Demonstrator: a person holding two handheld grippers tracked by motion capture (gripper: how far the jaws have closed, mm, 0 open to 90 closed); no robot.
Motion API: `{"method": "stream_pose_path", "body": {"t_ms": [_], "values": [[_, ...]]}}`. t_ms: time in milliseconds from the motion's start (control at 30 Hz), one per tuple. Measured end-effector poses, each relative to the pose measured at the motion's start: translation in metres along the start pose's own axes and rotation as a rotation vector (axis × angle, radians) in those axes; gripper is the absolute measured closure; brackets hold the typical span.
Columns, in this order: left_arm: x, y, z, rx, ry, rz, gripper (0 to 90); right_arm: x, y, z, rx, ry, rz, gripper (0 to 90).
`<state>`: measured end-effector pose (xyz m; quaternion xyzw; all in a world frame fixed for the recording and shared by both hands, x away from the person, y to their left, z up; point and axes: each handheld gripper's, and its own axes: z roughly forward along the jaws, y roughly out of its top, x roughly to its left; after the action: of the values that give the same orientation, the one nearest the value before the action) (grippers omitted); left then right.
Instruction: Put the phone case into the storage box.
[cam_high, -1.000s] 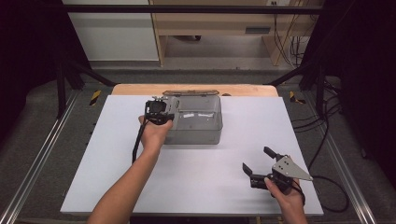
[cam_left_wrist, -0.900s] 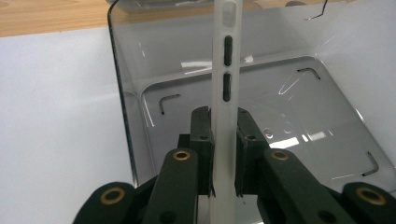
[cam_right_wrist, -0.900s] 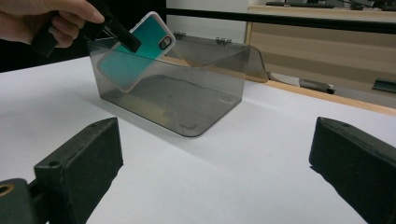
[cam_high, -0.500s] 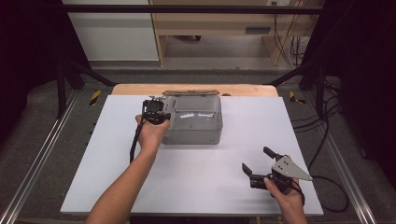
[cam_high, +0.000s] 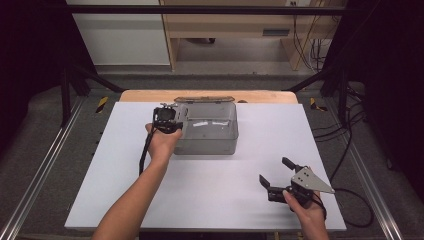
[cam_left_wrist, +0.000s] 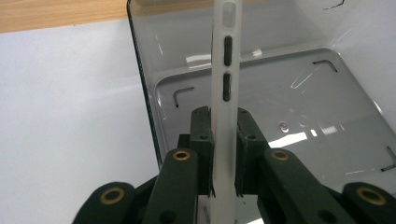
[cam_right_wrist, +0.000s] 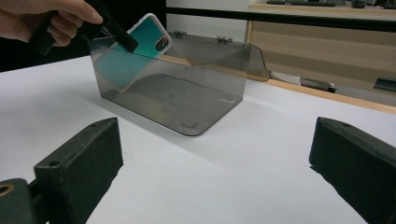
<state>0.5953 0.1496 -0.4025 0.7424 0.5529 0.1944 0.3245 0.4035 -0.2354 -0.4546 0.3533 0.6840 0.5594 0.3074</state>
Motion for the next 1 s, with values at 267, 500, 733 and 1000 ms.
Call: {"method": "stream_pose_path", "body": {"t_ms": [267,500,733,1000], "values": [[0.0004,0.0000,-0.0006,-0.001,0.002,-0.006,80.7,0.0001,-0.0001,0.0002,0.001,0.000,0.001,2.9],[0.0012,-0.0007,-0.0005,-0.005,0.004,-0.002,80.5,0.0002,-0.0001,0.0001,0.001,0.002,0.003,2.9],[0.0029,-0.0019,-0.0003,-0.014,0.010,0.003,79.7,0.0004,-0.0002,0.0002,0.003,0.003,0.006,2.9],[0.0015,-0.0030,0.0005,-0.028,0.021,0.018,78.6,0.0001,-0.0002,0.0002,0.002,0.002,0.005,2.9]]}}
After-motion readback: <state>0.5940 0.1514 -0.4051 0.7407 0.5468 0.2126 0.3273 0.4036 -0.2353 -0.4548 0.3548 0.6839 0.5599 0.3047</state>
